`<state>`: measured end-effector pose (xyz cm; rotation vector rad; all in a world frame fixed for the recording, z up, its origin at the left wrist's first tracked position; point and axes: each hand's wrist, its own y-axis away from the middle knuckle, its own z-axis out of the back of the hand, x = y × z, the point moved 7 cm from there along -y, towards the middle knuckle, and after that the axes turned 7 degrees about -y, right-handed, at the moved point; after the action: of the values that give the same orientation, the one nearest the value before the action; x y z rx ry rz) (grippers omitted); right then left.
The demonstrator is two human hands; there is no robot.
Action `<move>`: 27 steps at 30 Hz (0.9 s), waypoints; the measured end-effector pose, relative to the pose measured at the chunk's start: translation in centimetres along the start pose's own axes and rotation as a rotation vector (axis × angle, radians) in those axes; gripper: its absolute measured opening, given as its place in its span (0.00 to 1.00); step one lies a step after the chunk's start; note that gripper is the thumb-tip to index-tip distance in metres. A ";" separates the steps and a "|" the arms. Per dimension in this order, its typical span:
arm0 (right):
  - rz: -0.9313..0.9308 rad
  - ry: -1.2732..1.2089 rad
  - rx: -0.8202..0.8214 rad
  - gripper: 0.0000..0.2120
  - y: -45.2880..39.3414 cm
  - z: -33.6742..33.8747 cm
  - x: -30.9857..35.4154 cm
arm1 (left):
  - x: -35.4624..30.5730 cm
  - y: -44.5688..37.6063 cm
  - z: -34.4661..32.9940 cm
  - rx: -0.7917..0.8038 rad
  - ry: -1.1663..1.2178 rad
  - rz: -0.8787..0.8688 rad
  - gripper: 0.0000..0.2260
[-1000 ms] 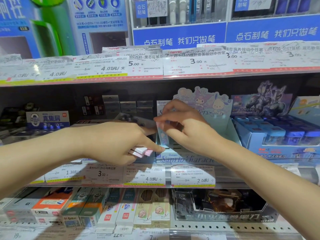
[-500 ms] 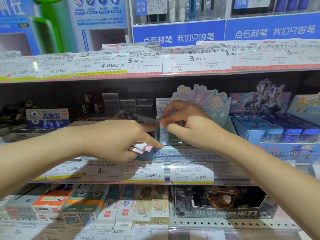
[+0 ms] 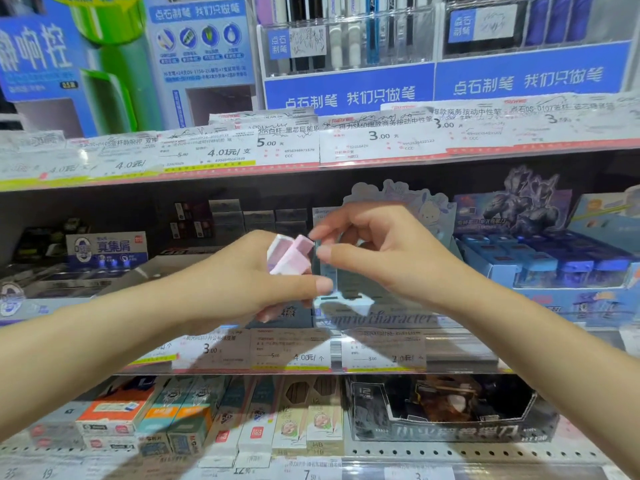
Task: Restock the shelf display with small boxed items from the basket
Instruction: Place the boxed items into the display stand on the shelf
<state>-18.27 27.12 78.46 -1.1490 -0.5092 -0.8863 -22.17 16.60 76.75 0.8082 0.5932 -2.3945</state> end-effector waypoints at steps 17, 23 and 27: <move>-0.125 -0.041 0.031 0.08 0.8 -0.4 -0.5 | 0.2 0.1 -2.4 0.133 0.426 0.171 0.12; -0.141 -0.052 -0.002 0.08 0.8 0.2 -0.9 | 0.0 0.5 -2.6 0.128 0.667 0.193 0.09; -0.154 -0.093 -0.027 0.06 0.9 0.9 -1.2 | 0.5 0.7 -2.5 0.129 0.719 0.228 0.10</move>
<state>-18.16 28.50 77.41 -1.1915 -0.6705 -0.9779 -21.04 17.27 74.43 1.7158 0.5689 -1.9107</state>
